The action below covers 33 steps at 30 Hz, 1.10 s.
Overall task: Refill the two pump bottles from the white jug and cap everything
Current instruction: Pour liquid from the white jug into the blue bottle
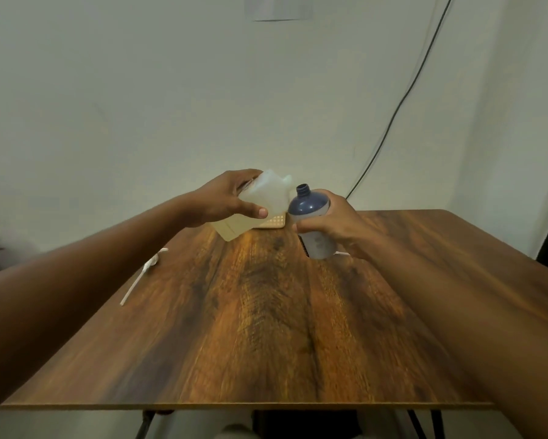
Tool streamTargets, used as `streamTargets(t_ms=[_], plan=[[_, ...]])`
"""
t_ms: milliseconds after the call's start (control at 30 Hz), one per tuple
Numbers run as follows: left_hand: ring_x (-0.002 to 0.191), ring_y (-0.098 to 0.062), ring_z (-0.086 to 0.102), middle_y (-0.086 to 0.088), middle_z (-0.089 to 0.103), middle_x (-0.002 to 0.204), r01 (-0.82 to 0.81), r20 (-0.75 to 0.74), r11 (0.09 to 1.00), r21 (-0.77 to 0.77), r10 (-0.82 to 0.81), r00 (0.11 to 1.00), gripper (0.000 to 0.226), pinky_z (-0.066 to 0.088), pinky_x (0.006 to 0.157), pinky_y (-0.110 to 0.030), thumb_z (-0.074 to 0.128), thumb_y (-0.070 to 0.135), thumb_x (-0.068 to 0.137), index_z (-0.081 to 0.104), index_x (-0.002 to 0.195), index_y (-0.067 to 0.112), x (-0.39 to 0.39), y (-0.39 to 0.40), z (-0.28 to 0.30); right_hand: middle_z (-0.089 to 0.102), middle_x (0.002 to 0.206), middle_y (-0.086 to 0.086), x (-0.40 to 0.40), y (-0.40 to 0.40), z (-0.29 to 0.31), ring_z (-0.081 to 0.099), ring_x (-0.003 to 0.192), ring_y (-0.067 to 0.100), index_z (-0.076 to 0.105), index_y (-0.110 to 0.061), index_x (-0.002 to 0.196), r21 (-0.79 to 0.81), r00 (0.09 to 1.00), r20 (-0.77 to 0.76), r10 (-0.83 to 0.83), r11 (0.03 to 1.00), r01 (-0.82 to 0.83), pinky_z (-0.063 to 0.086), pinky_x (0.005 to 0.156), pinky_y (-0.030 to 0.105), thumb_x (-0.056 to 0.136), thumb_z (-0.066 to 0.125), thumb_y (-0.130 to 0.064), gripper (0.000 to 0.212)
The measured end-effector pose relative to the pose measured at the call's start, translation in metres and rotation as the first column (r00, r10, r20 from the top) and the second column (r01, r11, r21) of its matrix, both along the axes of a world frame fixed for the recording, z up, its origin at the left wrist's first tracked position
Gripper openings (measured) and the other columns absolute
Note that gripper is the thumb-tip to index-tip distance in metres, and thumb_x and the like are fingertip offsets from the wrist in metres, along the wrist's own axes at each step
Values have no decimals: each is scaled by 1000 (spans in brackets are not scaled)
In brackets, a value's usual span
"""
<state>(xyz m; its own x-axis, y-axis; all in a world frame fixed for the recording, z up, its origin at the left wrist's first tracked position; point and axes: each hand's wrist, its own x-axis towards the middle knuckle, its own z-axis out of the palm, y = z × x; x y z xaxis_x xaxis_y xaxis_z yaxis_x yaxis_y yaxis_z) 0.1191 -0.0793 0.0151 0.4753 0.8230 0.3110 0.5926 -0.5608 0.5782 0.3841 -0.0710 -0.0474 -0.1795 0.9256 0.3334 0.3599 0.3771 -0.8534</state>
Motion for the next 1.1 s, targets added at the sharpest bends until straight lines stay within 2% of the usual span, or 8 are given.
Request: streamTargets(t_ms=[167, 267, 333, 400, 600, 833, 1000, 1100], plan=[[105, -13, 63, 14, 62, 117, 13, -27, 1000, 13, -12, 1000, 65, 54, 75, -20, 82, 43, 78, 51, 135, 37, -1, -3, 4, 69, 109, -9, -1, -2, 0, 67, 99, 15, 59, -43, 105, 9, 1000, 7, -6, 1000, 6, 59, 71, 26, 60, 93, -37, 57], [106, -14, 63, 11, 63, 119, 15, -34, 1000, 15, -14, 999, 69, 57, 81, -25, 81, 47, 74, 52, 136, 35, -1, -3, 5, 69, 110, -8, -2, -3, -2, 67, 99, 16, 58, -42, 107, 10, 1000, 21, -3, 1000, 3, 62, 77, 32, 62, 92, -35, 57], [108, -15, 62, 9, 63, 121, 15, -43, 1000, 9, -15, 999, 72, 58, 85, -29, 81, 47, 74, 52, 138, 33, -2, -4, 7, 68, 109, -8, -3, -5, -3, 67, 98, 16, 58, -41, 106, 12, 1000, 12, -5, 1000, 5, 61, 75, 29, 65, 92, -32, 55], [108, -15, 62, 7, 63, 123, 14, -61, 1000, 4, -14, 998, 73, 58, 84, -29, 83, 44, 77, 52, 141, 30, -2, -4, 9, 68, 110, -6, -4, -6, -3, 66, 100, 17, 58, -40, 107, 8, 1000, 6, -5, 1000, 5, 59, 74, 29, 67, 92, -29, 54], [106, -11, 62, 9, 64, 121, 19, -129, 1000, -19, -21, 991, 67, 53, 76, -18, 83, 33, 82, 53, 141, 29, -5, -5, 21, 69, 114, -1, -5, -12, -6, 67, 105, 22, 59, -31, 125, -32, 1000, 18, -5, 999, 5, 62, 87, 43, 65, 91, -29, 68], [107, -11, 60, 4, 61, 126, 12, -216, 999, -45, -22, 976, 68, 52, 81, -23, 79, 30, 85, 50, 146, 25, -6, -5, 28, 70, 113, -3, -5, -12, -10, 67, 104, 19, 59, -33, 124, -40, 999, 32, -21, 999, 22, 62, 88, 43, 68, 92, -32, 65], [107, -13, 60, 4, 61, 126, 12, -233, 999, -47, -22, 972, 70, 52, 81, -25, 79, 31, 85, 49, 148, 24, -5, -5, 31, 70, 115, -1, -8, -12, -11, 67, 105, 21, 59, -30, 126, -38, 1000, 27, -11, 999, 12, 60, 92, 48, 69, 92, -30, 66], [109, -14, 60, 4, 62, 127, 9, -244, 998, -55, -22, 969, 69, 52, 81, -27, 79, 30, 85, 50, 148, 23, -5, -3, 35, 69, 113, -3, -9, -13, -10, 66, 104, 19, 58, -34, 120, -25, 1000, 24, -10, 1000, 11, 61, 87, 40, 70, 91, -29, 60]])
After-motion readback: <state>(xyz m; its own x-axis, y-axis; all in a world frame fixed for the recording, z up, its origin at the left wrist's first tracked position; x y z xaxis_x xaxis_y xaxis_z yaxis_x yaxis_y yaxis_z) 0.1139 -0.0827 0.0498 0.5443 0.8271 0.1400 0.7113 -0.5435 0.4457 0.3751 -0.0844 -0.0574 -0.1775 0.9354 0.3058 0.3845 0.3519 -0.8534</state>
